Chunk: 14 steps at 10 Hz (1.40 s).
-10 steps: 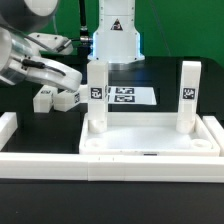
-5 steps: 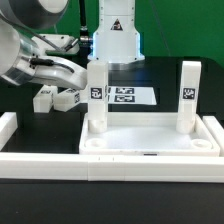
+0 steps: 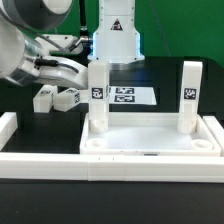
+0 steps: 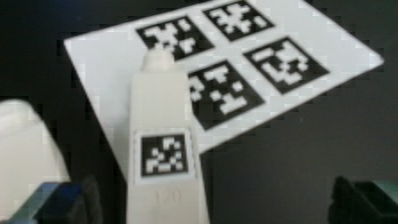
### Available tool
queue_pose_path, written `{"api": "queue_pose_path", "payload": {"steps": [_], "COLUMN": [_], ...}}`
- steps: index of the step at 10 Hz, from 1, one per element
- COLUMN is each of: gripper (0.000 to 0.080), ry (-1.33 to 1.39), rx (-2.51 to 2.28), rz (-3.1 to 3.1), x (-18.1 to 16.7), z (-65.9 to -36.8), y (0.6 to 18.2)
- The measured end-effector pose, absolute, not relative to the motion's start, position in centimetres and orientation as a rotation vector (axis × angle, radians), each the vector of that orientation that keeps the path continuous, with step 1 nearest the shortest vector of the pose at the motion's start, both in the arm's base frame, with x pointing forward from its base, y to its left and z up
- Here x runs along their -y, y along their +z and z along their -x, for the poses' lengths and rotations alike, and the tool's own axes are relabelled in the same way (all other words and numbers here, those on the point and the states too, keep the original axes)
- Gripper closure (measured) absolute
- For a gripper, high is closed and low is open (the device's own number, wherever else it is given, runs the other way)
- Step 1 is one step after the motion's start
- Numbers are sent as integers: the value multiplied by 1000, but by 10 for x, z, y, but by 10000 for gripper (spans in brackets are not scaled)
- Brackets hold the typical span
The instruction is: Assemble desk
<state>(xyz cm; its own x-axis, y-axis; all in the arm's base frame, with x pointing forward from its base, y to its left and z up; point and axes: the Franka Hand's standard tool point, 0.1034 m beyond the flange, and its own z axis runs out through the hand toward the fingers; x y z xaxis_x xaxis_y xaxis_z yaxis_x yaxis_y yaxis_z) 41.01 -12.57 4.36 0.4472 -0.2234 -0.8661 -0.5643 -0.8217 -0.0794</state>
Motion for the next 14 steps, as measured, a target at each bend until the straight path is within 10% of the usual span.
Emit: {"api": "queue_pose_path", "payload": {"steps": [14], "gripper": [151], "ry": [1312], "rx": [-680], "rz": [2384], "x": [116], "z": [-396], "y": [18]}}
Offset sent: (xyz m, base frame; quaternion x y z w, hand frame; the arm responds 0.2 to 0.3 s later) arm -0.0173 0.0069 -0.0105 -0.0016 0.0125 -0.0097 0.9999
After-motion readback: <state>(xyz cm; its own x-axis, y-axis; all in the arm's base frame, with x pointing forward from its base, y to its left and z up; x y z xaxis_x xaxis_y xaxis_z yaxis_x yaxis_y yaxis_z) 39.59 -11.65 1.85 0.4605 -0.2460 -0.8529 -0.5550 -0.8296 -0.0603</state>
